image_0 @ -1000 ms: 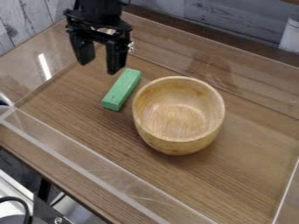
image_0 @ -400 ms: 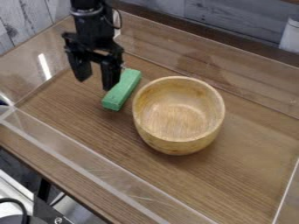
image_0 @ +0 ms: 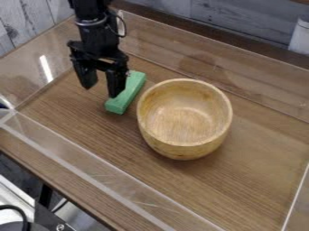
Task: Put the green block in the brown bowl
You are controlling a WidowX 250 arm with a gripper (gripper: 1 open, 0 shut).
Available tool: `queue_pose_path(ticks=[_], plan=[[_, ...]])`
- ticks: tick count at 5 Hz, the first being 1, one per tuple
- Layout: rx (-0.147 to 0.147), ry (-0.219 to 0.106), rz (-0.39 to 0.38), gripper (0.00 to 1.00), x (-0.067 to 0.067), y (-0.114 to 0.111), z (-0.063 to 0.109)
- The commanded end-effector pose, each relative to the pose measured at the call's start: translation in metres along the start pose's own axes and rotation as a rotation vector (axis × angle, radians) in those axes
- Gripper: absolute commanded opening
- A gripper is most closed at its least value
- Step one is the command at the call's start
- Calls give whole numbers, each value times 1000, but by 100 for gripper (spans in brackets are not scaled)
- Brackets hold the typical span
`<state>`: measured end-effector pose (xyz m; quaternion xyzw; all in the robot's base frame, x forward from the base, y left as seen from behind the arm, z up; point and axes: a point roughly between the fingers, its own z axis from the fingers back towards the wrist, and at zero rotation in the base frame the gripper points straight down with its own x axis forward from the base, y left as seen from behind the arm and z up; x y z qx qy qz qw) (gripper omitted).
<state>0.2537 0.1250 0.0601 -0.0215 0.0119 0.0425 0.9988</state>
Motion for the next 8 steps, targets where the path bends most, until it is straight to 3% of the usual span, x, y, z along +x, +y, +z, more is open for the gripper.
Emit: queue_pose_path(ticks=[1,3,8], plan=[[15,-68,11,100,13,7,18],[10,-88,9,100,16,10,24],[-3,-103,13,100,17,13,25]])
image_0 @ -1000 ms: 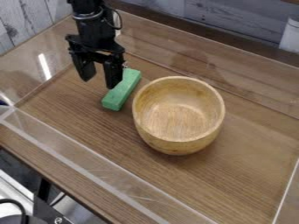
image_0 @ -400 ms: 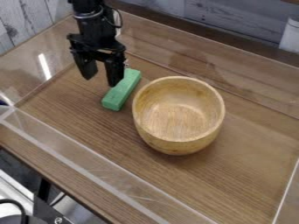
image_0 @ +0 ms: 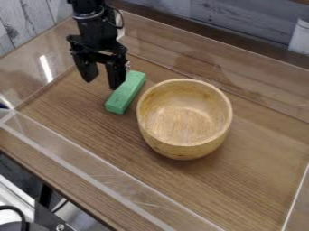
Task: Put the green block in the brown bowl
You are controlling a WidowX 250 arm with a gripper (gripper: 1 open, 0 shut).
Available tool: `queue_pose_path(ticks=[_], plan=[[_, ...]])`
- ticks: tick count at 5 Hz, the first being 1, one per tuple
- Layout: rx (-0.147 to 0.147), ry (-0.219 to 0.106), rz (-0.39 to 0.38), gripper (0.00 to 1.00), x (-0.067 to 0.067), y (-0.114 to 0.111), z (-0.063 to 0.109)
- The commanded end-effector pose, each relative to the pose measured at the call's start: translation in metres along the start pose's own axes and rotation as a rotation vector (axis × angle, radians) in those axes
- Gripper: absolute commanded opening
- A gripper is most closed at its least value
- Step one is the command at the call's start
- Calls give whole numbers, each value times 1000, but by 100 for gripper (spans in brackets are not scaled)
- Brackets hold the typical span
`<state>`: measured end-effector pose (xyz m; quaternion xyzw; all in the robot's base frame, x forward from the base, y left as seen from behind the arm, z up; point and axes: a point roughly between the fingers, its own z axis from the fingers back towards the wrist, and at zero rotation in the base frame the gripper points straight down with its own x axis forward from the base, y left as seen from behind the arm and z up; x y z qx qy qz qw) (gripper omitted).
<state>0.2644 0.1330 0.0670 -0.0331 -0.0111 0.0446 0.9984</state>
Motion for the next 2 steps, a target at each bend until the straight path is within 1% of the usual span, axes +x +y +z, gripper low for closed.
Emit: queue_pose_path(ticks=[1,2], plan=[[16,-63,12,100,6,3,19],[12,-63,14,100,6,2,20]])
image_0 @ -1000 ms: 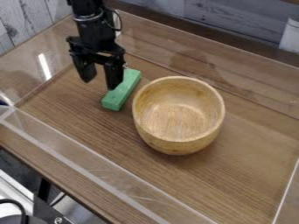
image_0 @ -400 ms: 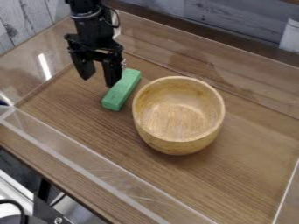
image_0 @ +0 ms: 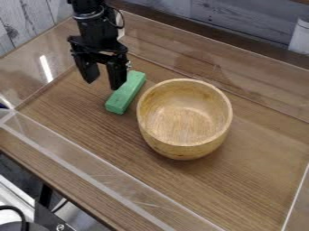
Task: Put the green block in the brown bowl
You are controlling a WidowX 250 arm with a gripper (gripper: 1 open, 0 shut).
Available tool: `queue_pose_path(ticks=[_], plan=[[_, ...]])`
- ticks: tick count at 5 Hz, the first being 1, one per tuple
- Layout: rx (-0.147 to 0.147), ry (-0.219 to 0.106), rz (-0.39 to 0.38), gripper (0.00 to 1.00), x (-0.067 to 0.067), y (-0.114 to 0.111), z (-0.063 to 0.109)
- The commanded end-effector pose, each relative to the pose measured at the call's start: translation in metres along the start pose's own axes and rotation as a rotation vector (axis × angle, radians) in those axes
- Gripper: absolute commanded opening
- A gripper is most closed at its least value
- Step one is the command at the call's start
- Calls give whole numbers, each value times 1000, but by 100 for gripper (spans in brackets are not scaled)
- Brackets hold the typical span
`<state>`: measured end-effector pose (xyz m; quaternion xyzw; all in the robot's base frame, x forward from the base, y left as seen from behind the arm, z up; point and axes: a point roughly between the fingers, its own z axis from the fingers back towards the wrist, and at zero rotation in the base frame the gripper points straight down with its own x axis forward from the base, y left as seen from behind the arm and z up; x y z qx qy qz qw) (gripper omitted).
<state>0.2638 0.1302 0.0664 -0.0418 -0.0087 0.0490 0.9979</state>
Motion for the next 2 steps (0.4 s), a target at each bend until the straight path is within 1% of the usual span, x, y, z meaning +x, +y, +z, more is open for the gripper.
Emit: queue_pose_path(ticks=[1,2], plan=[[30,-51,10,100,10,5,8],[32,-33,15,100,12,5,-4]])
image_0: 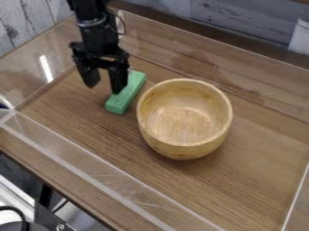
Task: Put the green block in the brown bowl
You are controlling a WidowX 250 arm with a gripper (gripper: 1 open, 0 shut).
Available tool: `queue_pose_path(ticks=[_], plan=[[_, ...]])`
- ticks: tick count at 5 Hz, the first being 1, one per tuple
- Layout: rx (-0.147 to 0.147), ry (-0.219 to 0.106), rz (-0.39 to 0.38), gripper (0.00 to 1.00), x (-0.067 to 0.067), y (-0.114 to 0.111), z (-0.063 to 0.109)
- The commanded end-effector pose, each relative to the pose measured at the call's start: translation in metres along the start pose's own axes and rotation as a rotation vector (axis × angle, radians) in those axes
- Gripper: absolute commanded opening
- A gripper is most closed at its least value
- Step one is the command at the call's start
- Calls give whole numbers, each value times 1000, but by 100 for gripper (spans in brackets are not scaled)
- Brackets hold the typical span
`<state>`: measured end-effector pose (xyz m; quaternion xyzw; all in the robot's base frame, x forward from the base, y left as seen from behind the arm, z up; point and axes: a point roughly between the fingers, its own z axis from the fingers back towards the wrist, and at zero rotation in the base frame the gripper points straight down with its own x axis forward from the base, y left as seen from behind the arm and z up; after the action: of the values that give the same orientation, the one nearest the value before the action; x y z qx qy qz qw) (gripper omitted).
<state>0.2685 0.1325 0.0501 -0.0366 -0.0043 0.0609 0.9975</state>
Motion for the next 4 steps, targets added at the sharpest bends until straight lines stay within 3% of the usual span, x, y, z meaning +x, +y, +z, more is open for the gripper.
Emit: queue_pose_path(ticks=[1,3,4], plan=[[22,-29,-5,100,9,1,-2],[27,-14,-2,100,13,-3,-19],[26,-12,1,0,15,-4,-24]])
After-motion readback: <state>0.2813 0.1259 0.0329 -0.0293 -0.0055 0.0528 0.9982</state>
